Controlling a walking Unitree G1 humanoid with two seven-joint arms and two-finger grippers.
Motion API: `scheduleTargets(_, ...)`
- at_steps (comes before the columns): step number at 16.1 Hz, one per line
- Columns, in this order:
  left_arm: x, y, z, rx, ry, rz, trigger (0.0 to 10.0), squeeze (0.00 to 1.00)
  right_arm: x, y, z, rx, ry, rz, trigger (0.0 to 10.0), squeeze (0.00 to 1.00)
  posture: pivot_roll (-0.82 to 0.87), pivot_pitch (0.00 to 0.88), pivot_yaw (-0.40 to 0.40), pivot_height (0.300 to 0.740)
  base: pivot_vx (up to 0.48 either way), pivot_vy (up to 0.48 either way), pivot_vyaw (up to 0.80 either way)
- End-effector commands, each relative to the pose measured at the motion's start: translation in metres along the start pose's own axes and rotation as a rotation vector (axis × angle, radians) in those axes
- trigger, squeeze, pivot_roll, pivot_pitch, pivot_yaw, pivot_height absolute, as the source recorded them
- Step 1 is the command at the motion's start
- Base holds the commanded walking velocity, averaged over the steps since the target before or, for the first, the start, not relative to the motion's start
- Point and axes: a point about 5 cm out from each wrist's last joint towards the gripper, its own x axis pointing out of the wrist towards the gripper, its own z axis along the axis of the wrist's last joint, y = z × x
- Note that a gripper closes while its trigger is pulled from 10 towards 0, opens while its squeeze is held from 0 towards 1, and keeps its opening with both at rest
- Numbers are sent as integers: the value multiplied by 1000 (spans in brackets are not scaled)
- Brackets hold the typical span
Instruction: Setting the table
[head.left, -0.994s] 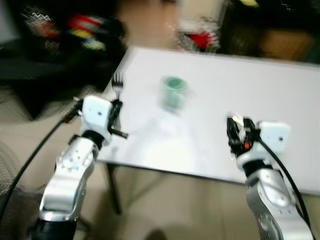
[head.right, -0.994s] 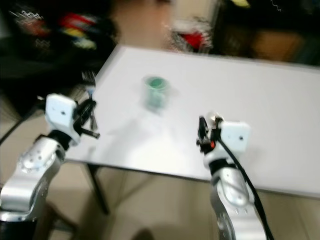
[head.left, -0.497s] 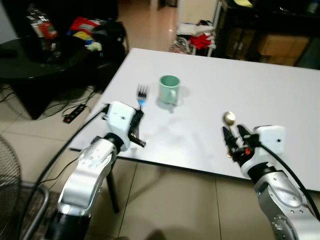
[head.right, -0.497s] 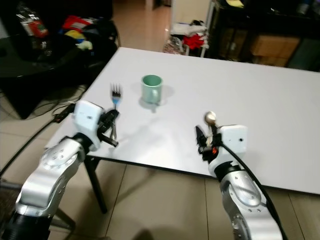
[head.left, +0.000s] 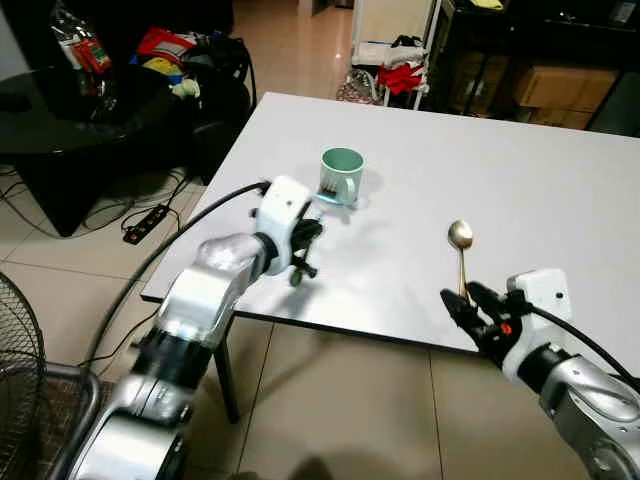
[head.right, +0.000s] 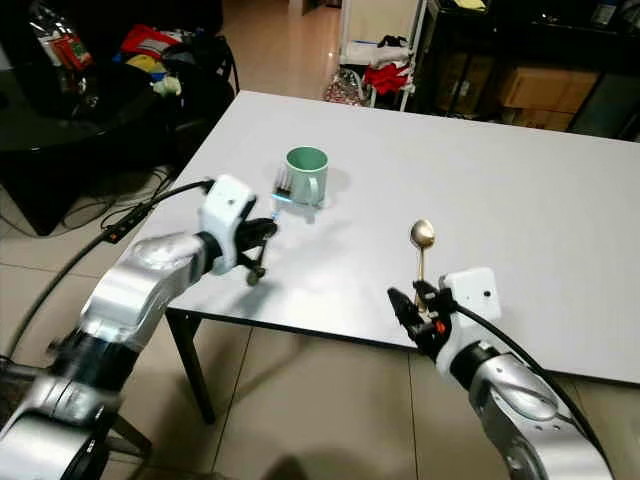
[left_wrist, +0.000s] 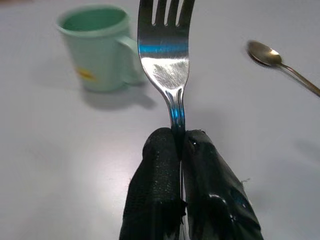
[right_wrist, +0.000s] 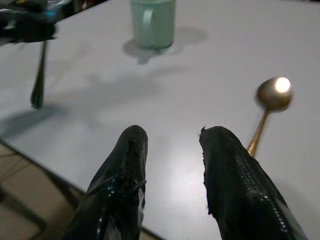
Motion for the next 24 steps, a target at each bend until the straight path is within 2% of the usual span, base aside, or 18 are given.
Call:
scheduleTargets(1, 6, -1, -6, -41, 96, -57, 10000, 0, -6, 0, 3, 4, 3, 16, 10000, 0, -83, 23, -24, 740, 0, 0, 0)
scheduleTargets(5, 21, 12, -7, -26, 235, -50, 10000, 0, -11, -3, 4, -8, 19, 20, 10000, 0, -86, 33, -14, 740, 0, 0, 0)
scheduleTargets(8, 30, 13, -20, -83, 296, -14, 10000, 0, -13, -3, 5, -51, 5, 12, 10000, 0, -92, 45, -9, 740, 0, 0, 0)
scheduleTargets(9, 32, 13, -21, -86, 305, 1, 10000, 0, -13, -3, 6, -64, -5, 14, 10000, 0, -97, 50, -8, 740, 0, 0, 0)
scheduleTargets(10, 36, 17, -25, -108, 302, 70, 10000, 0, -14, 3, 6, -79, -24, 37, 10000, 0, -99, 54, -7, 740, 0, 0, 0)
scheduleTargets(12, 38, 18, -23, -135, 283, 95, 10000, 0, -14, 4, 6, -80, -28, 44, 10000, 0, -99, 56, -9, 740, 0, 0, 0)
scheduleTargets(14, 41, 15, -23, -265, 246, 95, 10000, 0, -13, 5, 6, -87, -27, 50, 10000, 0, -101, 58, -12, 740, 0, 0, 0)
scheduleTargets(16, 43, 13, -26, -327, 247, 107, 10000, 0, -12, 6, 5, -101, -26, 60, 10000, 0, -103, 58, -15, 740, 0, 0, 0)
scheduleTargets(19, 44, 13, -26, -495, 215, 127, 10000, 0, -12, 8, 6, -107, -31, 81, 10000, 0, -105, 60, -17, 740, 0, 0, 0)
scheduleTargets(20, 44, 13, -26, -525, 213, 129, 10000, 337, -12, 8, 6, -107, -33, 87, 10000, 0, -105, 60, -17, 740, 0, 0, 0)
scheduleTargets(21, 43, 14, -27, -544, 216, 133, 10000, 843, -13, 9, 6, -103, -36, 99, 10000, 0, -105, 60, -17, 740, 0, 0, 0)
scheduleTargets(22, 43, 14, -27, -548, 221, 137, 10000, 969, -13, 9, 6, -102, -36, 103, 10000, 0, -103, 58, -18, 740, 0, 0, 0)
scheduleTargets(24, 42, 16, -30, -571, 233, 153, 10000, 1000, -13, 8, 6, -101, -35, 111, 10000, 0, -100, 56, -20, 740, 0, 0, 0)
